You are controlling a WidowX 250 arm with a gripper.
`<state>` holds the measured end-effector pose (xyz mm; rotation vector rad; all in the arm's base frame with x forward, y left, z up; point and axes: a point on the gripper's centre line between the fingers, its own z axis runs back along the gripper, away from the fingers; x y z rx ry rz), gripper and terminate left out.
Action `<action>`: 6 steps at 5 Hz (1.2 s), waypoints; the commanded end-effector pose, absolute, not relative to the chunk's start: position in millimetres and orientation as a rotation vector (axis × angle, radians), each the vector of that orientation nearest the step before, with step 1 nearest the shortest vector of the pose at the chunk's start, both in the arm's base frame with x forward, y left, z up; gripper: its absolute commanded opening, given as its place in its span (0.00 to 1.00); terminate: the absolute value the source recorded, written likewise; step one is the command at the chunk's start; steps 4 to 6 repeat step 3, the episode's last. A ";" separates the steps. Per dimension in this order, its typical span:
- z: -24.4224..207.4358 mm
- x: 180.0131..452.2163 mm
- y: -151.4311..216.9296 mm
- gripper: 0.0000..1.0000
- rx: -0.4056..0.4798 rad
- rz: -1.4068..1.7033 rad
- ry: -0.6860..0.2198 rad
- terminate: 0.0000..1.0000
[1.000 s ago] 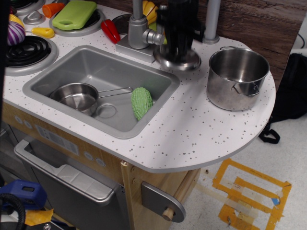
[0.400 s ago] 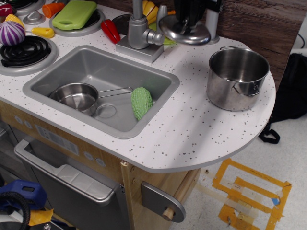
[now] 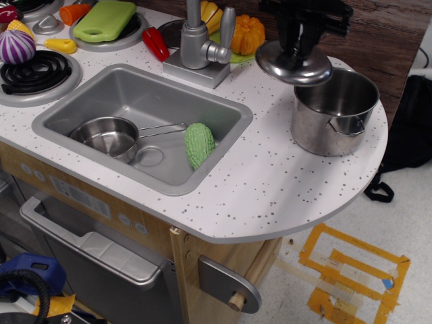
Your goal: Put lid on pot or pan
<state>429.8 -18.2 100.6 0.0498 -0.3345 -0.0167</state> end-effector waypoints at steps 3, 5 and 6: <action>136.8 428.0 -59.7 0.00 -0.061 0.037 -0.494 1.00; 136.8 428.0 -59.7 0.00 -0.061 0.037 -0.494 1.00; 136.8 428.0 -59.7 0.00 -0.061 0.037 -0.494 1.00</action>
